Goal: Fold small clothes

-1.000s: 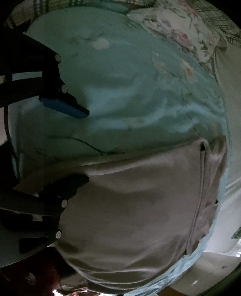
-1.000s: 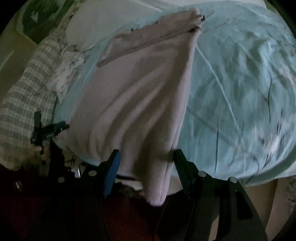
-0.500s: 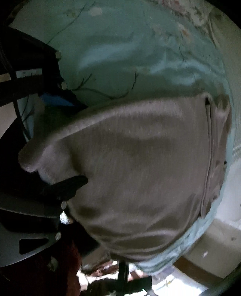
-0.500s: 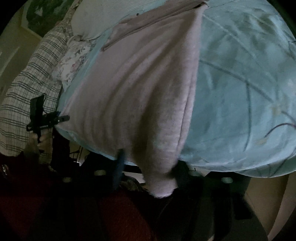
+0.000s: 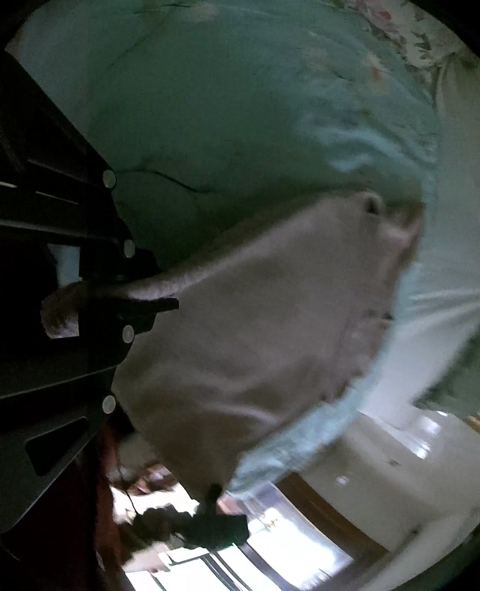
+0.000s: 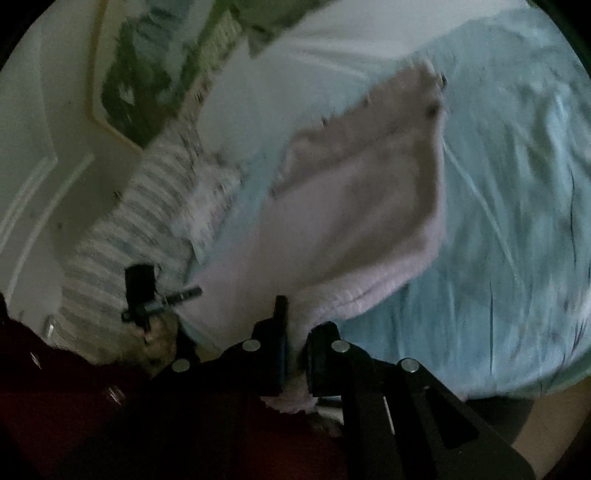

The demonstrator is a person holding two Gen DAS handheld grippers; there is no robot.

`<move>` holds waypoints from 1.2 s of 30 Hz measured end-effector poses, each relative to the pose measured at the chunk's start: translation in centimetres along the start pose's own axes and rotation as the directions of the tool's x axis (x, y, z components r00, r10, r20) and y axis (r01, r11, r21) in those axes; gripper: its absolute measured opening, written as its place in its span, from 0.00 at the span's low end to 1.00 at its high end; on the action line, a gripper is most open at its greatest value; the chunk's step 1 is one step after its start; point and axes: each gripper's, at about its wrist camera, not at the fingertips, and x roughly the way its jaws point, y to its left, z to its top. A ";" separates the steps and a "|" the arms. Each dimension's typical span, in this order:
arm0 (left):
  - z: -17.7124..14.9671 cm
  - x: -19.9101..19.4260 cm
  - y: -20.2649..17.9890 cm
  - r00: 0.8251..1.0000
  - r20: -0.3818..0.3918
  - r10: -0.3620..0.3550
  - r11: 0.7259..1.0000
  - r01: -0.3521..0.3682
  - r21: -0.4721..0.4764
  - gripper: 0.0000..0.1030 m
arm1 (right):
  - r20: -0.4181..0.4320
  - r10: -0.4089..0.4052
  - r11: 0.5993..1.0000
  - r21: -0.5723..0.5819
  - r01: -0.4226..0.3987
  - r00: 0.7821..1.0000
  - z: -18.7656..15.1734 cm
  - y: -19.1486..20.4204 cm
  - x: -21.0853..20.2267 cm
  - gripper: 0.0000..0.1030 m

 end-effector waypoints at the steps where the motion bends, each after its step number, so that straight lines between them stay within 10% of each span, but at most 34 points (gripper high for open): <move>1: 0.6 -0.5 -0.3 1.000 0.025 -0.011 1.000 0.011 0.000 0.05 | 0.027 0.000 1.000 -0.004 0.000 1.000 1.0 0.3 0.0 0.09; 15: 17.0 1.2 0.4 0.928 0.368 0.063 0.994 -0.026 -0.103 0.04 | 0.249 -0.238 0.969 -0.004 0.247 0.939 17.5 -2.9 3.8 0.09; 23: 27.6 7.8 3.7 0.929 0.335 0.156 0.980 -0.102 -0.172 0.04 | 0.192 -0.365 0.931 0.075 0.357 0.911 25.0 -8.5 9.7 0.08; 36: 33.5 19.3 9.6 0.940 0.205 0.273 0.946 -0.223 -0.235 0.05 | 0.002 -0.560 0.824 0.109 0.556 0.829 27.7 -14.8 17.4 0.09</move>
